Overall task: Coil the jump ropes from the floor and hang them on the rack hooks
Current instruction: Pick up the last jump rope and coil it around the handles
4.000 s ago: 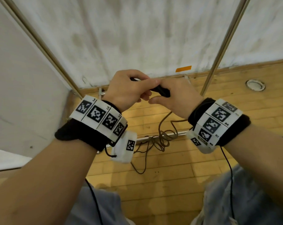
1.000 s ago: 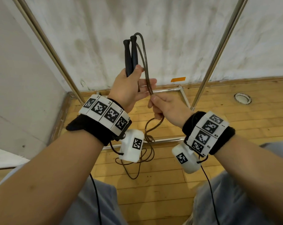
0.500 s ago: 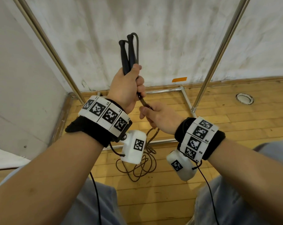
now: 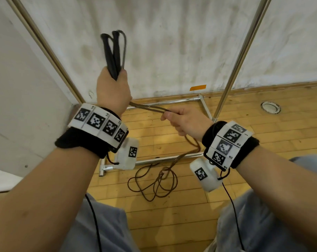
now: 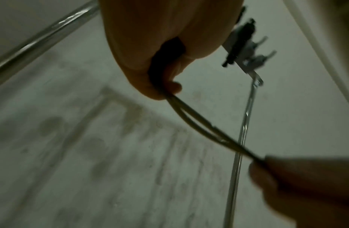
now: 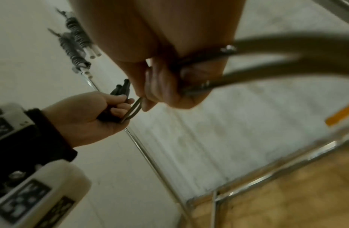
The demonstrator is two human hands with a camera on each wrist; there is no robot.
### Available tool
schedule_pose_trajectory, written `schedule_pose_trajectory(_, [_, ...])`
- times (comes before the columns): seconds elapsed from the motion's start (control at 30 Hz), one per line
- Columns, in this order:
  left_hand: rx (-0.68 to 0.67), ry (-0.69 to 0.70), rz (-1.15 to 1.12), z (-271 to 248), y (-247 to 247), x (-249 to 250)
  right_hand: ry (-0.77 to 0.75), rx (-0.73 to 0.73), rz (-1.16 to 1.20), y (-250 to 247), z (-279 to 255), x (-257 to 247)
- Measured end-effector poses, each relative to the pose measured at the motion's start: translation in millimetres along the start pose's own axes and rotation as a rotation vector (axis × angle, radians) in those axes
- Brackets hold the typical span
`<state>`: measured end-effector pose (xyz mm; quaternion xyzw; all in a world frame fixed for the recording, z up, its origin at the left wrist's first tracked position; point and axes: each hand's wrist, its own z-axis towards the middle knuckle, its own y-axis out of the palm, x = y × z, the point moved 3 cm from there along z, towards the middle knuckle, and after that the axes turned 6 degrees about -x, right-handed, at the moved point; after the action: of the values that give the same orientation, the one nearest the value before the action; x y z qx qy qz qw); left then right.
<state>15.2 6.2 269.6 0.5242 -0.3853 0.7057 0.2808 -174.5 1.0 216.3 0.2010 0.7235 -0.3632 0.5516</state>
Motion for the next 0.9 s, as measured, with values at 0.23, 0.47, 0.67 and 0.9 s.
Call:
schedule_pose_trajectory(0.23, [-0.308, 0.088, 0.796, -7.6, 12.0, -17.2, -0.126, 0.215, -0.483, -27.2, -3.9, -14.0])
schedule_pose_trajectory(0.47, [-0.753, 0.159, 0.77, -35.7, 38.6, -17.0, -0.208, 0.364, -0.562, -42.0, -10.4, -22.2])
schedule_pose_trajectory(0.67, [-0.914, 0.202, 0.95, -55.6, 52.3, -23.1, -0.255, 0.389, -0.539, -43.1, -10.9, -26.6])
schedule_pose_trajectory(0.9, [-1.027, 0.211, 0.788, -61.0, 45.8, -9.9, -0.065, 0.376, -0.305, -66.4, -5.7, -15.8])
